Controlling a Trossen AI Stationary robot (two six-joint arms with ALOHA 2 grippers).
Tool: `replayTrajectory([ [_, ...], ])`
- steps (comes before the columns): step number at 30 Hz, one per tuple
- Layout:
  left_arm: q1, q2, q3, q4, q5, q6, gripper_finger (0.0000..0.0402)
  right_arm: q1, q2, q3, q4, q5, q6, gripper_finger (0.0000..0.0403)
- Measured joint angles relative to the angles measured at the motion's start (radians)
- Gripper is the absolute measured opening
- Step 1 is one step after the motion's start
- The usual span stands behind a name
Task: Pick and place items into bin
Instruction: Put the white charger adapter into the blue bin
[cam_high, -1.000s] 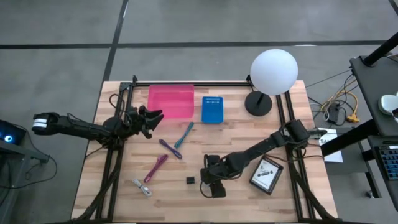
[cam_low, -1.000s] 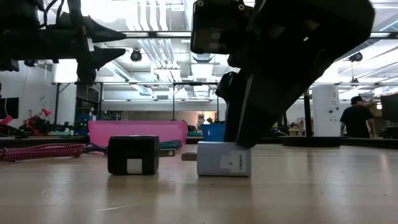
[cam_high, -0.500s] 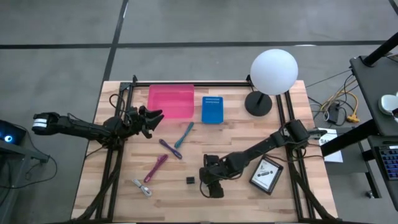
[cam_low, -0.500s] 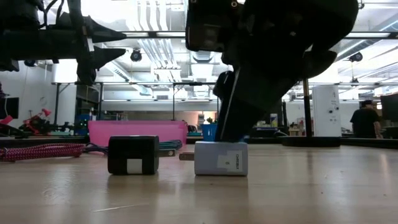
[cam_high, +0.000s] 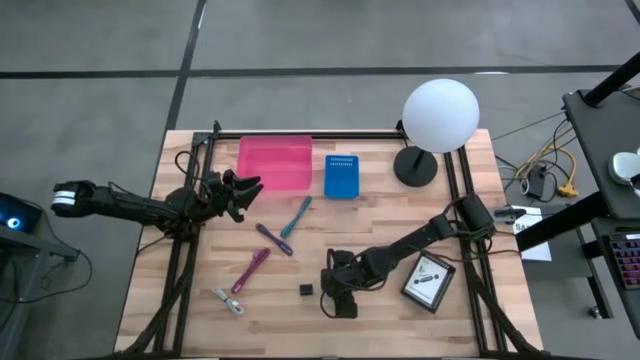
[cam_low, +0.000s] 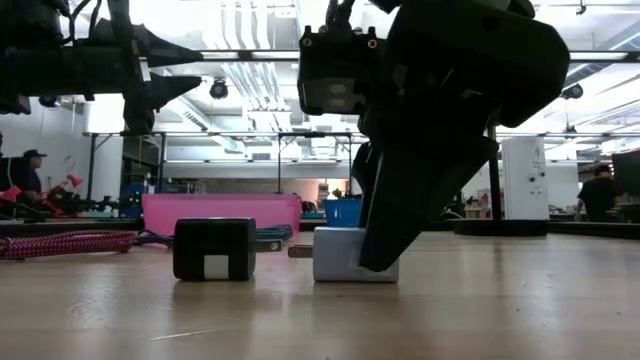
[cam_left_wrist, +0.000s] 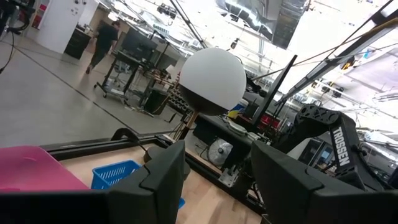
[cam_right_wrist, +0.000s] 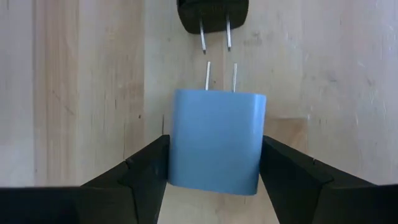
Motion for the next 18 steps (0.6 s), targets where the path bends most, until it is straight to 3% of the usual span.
replayTrajectory([
  [8,0.000,0.000,0.000,0.000,0.000,0.000,0.0169,0.000,0.000,0.006,-0.002,0.000,0.009,0.0184],
  [18,0.000,-0.003,0.000,0.000,0.000,-0.001,0.0169,-0.016,-0.020,0.006,-0.008,0.077,0.008,0.0184],
])
